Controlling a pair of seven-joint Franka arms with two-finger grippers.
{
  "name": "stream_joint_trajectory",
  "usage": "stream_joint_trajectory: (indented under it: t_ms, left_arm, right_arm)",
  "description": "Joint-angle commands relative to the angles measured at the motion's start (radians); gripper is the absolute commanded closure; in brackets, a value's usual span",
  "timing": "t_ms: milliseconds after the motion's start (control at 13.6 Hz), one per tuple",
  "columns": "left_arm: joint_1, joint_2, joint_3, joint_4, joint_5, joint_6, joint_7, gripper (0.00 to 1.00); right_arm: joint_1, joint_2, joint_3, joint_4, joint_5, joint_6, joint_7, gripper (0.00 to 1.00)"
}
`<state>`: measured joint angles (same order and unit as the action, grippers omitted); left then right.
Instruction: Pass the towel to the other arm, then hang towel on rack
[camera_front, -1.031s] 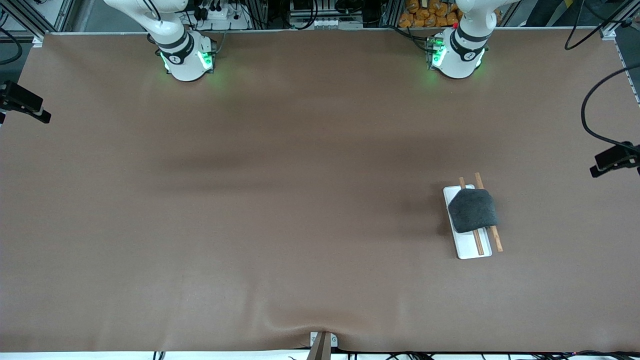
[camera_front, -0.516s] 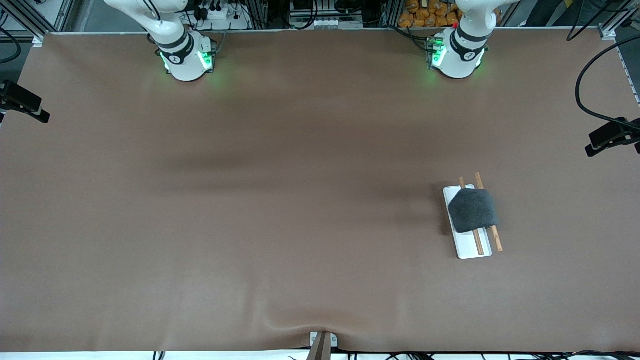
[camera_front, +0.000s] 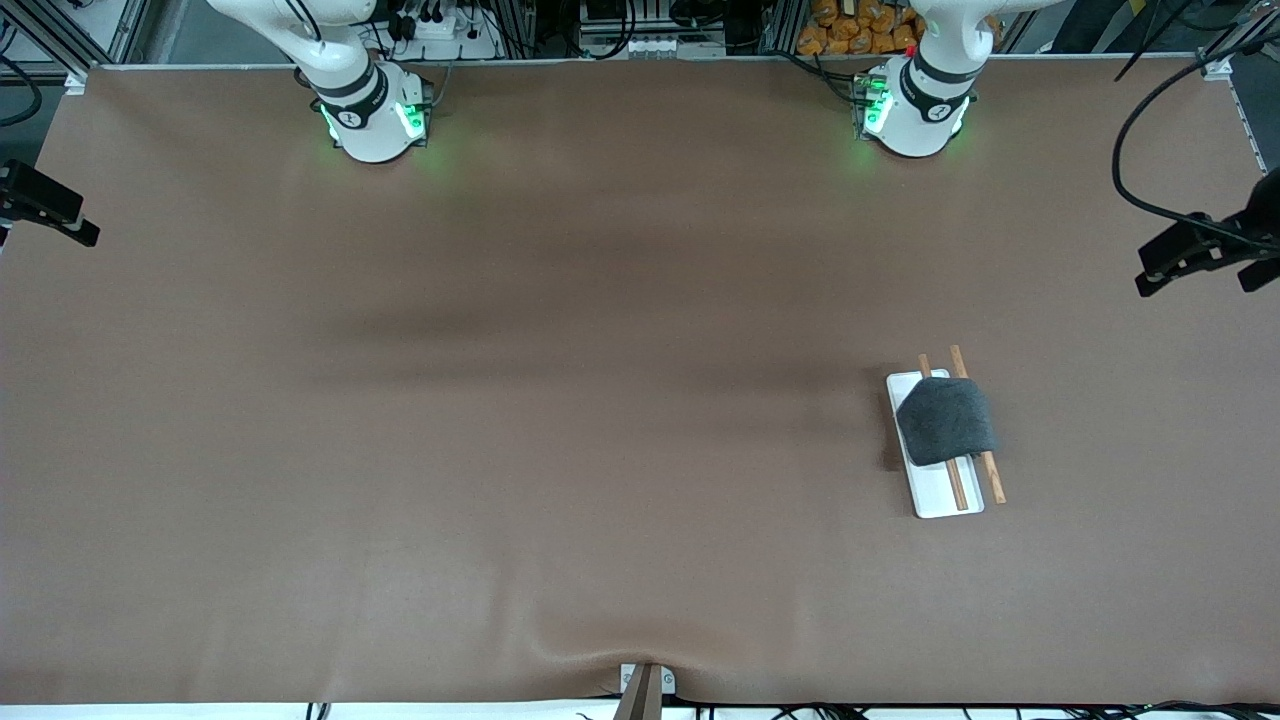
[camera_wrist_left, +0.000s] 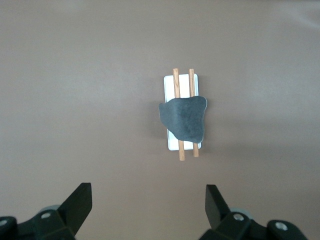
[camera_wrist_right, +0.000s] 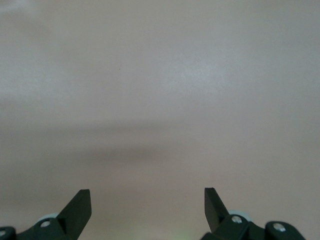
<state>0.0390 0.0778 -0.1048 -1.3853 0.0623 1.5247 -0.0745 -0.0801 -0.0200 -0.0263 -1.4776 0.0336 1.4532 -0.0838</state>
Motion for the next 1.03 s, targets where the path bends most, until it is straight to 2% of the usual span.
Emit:
stream_joint_trajectory:
  t_ms: [0, 589, 957]
  left_arm:
    - [-0.056, -0.067, 0.054, -0.078, 0.008, -0.003, -0.008, 0.0]
    - [-0.08, -0.113, 0.096, -0.095, -0.05, -0.083, -0.007, 0.0]
    - [-0.087, -0.161, 0.096, -0.158, -0.049, -0.081, -0.007, 0.0]
  right_arm:
    - [-0.018, 0.003, 0.009, 0.014, 0.022, -0.001, -0.01, 0.0]
    - [-0.017, 0.003, 0.011, 0.013, 0.019, -0.007, -0.014, 0.0]
    - [-0.018, 0.002, 0.009, 0.013, 0.015, -0.013, -0.014, 0.0]
